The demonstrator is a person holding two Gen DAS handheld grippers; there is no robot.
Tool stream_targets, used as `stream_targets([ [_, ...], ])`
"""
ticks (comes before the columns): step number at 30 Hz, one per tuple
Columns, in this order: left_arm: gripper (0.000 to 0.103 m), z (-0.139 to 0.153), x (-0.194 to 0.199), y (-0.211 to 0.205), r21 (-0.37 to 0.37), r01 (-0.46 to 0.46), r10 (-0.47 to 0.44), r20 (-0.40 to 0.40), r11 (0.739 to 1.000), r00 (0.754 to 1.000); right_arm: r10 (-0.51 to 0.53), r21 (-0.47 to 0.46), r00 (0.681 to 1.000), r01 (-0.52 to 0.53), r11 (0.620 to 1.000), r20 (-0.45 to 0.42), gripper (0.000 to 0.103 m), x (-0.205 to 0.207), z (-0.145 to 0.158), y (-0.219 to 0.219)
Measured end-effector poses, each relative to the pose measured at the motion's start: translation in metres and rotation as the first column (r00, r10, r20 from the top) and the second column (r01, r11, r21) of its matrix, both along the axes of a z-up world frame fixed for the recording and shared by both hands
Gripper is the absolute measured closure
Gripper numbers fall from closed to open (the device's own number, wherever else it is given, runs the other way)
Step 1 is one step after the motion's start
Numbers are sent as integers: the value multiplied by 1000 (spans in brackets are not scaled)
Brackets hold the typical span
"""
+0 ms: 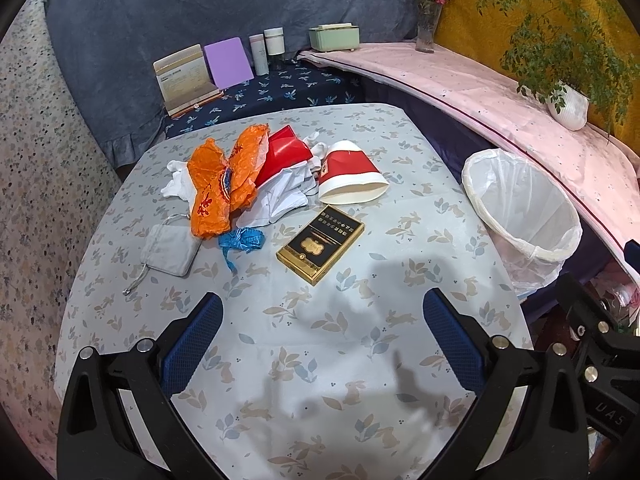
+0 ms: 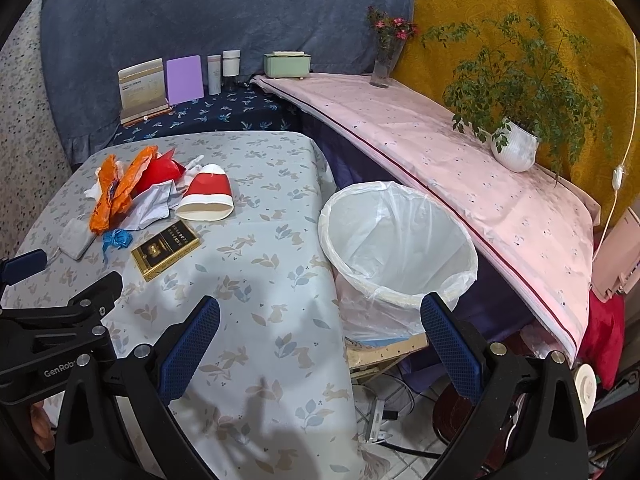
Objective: Collect trash
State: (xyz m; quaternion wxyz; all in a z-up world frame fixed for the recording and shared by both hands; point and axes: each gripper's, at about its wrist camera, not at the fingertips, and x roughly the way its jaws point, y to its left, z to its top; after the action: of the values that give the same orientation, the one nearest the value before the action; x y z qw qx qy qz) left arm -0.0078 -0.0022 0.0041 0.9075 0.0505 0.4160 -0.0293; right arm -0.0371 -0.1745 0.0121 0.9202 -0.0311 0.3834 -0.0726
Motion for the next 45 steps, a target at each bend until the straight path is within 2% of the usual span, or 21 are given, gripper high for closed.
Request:
stream_targets([
  [14, 7, -5, 9, 16, -36, -5, 5, -11, 999, 1000, -4, 3, 1000, 4, 1000, 20, 7, 7, 4, 14],
  [23, 7, -15, 25, 45, -47, -24, 23, -25, 999, 999, -1, 3, 1000, 1, 1000, 25, 7, 25, -1, 34],
  [35, 7, -50, 67, 135, -27, -135, 134, -36, 990, 990, 54, 13, 999, -54, 998, -5, 7, 67, -21, 87],
  [45, 7, -78, 113, 211, -62, -192, 185, -111, 979, 977, 119, 35, 992, -118, 992, -35, 7, 110, -36, 140],
])
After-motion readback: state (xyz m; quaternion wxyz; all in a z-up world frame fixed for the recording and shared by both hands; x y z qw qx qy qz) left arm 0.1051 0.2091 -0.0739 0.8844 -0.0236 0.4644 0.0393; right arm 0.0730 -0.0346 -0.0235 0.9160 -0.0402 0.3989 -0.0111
